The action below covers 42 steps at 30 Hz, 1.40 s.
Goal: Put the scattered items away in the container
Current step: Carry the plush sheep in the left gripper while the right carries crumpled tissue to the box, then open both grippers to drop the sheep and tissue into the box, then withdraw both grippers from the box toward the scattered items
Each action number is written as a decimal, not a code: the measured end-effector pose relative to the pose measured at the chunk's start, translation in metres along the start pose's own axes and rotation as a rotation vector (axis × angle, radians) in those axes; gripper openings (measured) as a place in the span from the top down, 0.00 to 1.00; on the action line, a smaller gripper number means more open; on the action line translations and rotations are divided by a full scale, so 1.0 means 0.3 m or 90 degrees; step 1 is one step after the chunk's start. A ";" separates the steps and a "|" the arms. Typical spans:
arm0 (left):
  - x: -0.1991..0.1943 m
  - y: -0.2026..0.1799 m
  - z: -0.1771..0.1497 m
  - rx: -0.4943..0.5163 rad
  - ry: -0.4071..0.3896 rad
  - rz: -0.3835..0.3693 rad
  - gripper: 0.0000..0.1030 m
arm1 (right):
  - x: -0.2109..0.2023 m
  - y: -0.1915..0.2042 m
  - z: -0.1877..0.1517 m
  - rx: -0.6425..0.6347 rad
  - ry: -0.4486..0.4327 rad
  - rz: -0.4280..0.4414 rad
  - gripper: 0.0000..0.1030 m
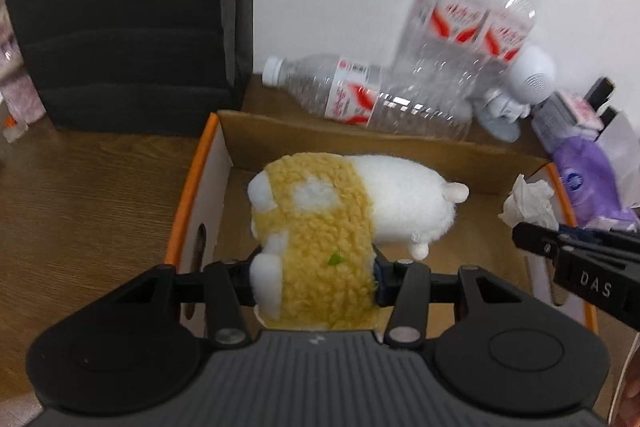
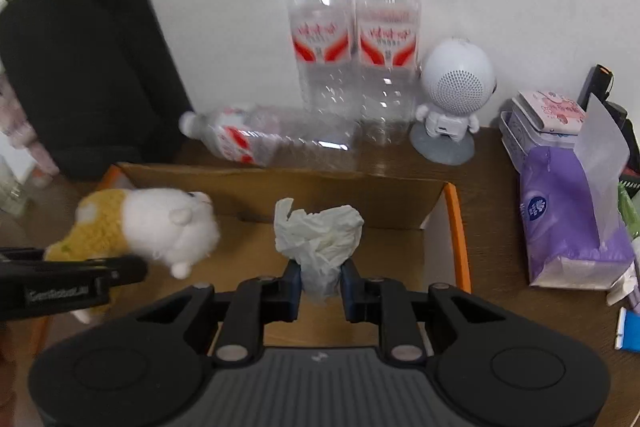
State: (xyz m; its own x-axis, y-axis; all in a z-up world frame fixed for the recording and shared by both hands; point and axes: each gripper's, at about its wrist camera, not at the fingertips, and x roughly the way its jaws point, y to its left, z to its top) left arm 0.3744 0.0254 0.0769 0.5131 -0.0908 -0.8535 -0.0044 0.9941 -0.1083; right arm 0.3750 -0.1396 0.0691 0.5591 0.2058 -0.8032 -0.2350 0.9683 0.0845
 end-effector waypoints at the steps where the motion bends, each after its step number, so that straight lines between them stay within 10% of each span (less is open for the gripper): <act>1: 0.018 -0.002 0.006 0.003 0.003 0.004 0.52 | 0.028 -0.010 0.014 0.011 0.015 0.006 0.82; 12: 0.186 0.014 0.063 0.022 0.080 0.013 0.47 | 0.214 -0.038 0.106 0.030 0.127 0.001 0.76; 16: 0.190 0.022 0.051 0.026 0.089 0.000 0.32 | 0.250 -0.041 0.109 0.040 0.162 0.007 0.46; 23: 0.114 0.017 0.013 0.020 0.083 -0.001 0.22 | 0.259 -0.034 0.111 0.050 0.138 -0.024 0.42; 27: 0.011 0.004 0.023 0.032 0.043 0.004 0.16 | 0.165 -0.008 0.101 0.028 0.109 -0.001 0.21; 42: -0.333 -0.065 -0.327 0.049 -0.225 0.061 0.00 | -0.252 -0.013 -0.233 0.055 -0.045 0.023 0.19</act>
State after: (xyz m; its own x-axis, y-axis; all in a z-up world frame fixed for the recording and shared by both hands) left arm 0.2390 0.0093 0.1143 0.7782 0.0152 -0.6279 -0.0092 0.9999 0.0127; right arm 0.2781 -0.1687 0.0884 0.6069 0.2479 -0.7551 -0.1884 0.9679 0.1663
